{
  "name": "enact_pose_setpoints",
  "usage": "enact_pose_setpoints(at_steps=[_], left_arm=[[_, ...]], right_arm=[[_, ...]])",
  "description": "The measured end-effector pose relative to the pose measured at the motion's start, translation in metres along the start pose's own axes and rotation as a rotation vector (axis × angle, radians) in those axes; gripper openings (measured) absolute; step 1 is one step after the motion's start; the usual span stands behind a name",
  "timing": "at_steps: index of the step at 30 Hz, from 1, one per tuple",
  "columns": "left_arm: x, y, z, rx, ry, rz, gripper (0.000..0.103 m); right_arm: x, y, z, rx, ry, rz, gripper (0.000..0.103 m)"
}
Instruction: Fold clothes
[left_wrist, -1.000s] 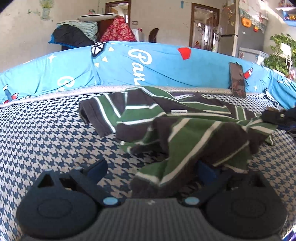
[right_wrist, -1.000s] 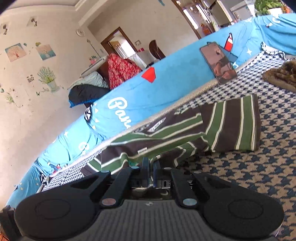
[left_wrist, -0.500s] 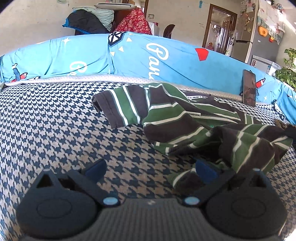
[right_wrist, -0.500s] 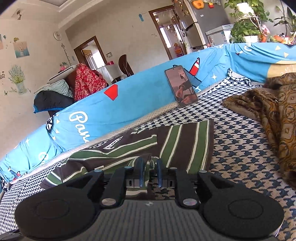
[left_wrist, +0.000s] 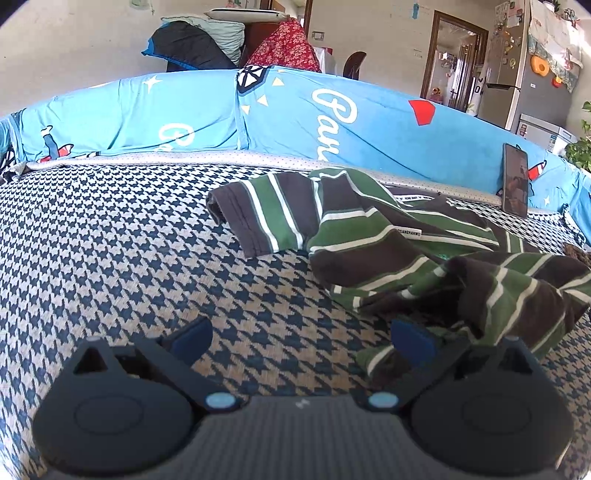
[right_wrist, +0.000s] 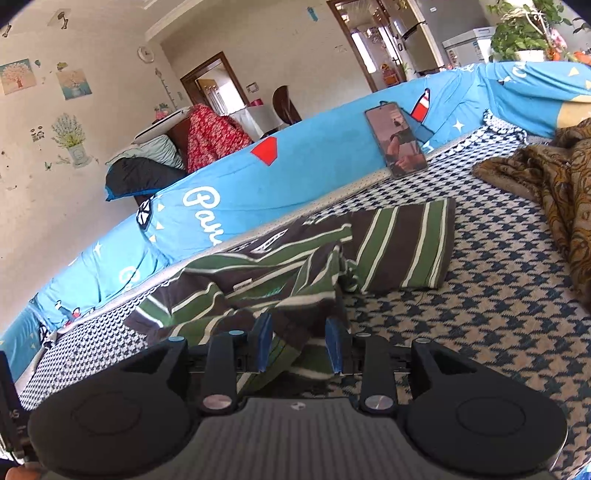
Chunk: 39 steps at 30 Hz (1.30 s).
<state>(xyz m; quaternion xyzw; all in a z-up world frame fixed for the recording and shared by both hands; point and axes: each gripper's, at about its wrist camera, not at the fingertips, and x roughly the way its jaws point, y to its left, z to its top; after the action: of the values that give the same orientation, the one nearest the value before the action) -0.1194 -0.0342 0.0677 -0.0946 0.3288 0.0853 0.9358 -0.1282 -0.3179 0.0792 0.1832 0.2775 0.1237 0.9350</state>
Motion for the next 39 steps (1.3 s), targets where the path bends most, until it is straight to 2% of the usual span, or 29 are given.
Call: enact_pose_setpoints(at_steps=[4, 7, 11, 20, 22, 24, 27, 33, 39], left_arm=[[0.005, 0.009, 0.001, -0.064, 0.011, 0.02, 0.103], [0.012, 0.014, 0.0, -0.1, 0.028, 0.038, 0.103], [0.02, 0.012, -0.002, -0.097, 0.042, 0.049, 0.103], [0.039, 0.004, -0.01, -0.072, 0.078, 0.073, 0.103], [0.04, 0.001, -0.011, -0.052, 0.077, 0.071, 0.103], [0.041, -0.003, -0.013, -0.032, 0.077, 0.069, 0.103], [0.04, -0.007, -0.013, -0.017, 0.077, 0.036, 0.103], [0.031, -0.023, -0.018, 0.047, 0.1, -0.073, 0.103], [0.007, -0.036, -0.028, 0.106, 0.122, -0.213, 0.103]], right_arm=[[0.007, 0.005, -0.01, -0.007, 0.05, 0.054, 0.046], [0.013, 0.01, -0.015, -0.017, 0.065, 0.063, 0.055], [0.023, 0.008, -0.017, 0.016, 0.07, 0.062, 0.059], [0.045, 0.002, -0.018, 0.083, 0.059, 0.057, 0.059], [0.048, 0.005, -0.018, 0.067, 0.046, 0.059, 0.056], [0.048, 0.01, -0.018, 0.038, 0.037, 0.065, 0.027], [0.044, 0.017, -0.016, -0.012, 0.018, 0.064, 0.014], [0.023, 0.025, -0.008, -0.022, -0.035, 0.124, 0.01], [0.004, 0.04, -0.002, -0.035, -0.041, 0.274, 0.01]])
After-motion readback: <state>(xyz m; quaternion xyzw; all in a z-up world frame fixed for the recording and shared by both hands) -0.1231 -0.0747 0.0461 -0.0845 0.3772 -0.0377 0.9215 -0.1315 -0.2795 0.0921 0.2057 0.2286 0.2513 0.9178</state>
